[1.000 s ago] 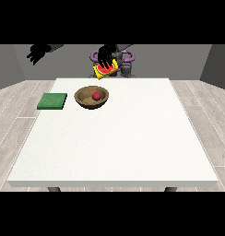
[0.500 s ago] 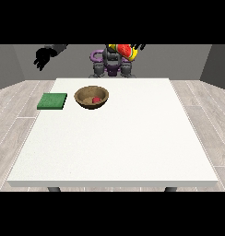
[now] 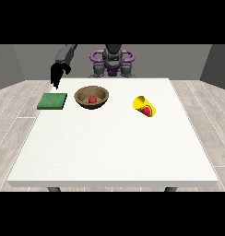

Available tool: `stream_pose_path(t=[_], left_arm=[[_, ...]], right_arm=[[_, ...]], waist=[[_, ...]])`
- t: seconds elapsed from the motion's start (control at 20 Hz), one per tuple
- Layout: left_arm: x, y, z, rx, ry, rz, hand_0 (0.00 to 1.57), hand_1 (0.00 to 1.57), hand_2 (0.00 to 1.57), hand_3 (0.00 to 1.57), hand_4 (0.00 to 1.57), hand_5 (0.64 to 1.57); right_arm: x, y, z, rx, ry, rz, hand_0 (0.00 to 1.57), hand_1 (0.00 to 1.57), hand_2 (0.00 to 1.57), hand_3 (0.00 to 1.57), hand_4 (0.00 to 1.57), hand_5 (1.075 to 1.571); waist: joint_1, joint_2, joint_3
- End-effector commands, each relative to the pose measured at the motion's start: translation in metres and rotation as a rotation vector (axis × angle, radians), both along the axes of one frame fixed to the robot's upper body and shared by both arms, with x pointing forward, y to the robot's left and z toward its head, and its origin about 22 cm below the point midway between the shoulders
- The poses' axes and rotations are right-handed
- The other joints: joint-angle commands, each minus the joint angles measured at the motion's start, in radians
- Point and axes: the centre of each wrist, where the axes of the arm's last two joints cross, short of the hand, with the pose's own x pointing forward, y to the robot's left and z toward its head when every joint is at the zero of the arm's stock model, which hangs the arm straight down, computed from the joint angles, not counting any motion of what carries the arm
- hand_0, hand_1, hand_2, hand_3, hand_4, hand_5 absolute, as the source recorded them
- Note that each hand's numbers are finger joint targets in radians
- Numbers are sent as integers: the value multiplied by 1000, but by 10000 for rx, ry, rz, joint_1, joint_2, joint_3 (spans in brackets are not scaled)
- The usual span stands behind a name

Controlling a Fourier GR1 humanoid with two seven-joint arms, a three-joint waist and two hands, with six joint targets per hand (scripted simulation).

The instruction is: Pick the cup and pour the ball into the bowl, then pick the bowl and place it on the pad

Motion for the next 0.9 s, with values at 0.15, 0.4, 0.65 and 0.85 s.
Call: stream_pose_path(t=[0.15,0.4,0.65,0.85], left_arm=[[-11,81,29,-1161,-451,-1179,0,0,0,0,1046,1555],[-24,120,46,-1261,-948,-829,0,0,0,0,977,1553],[-40,144,34,-1190,-586,-442,0,0,0,0,1011,1535],[-43,133,61,-1282,-1209,-728,0,0,0,0,1012,1536]], right_arm=[[-8,27,-39,461,-380,-463,0,0,0,0,741,1567],[15,39,-41,635,-626,136,0,0,0,0,646,1560],[13,41,-58,578,-379,321,0,0,0,0,565,1560],[35,54,-54,631,-708,-194,0,0,0,0,523,1554]], waist=[[556,960,55],[179,1475,54],[-236,1215,53],[166,1843,59]])
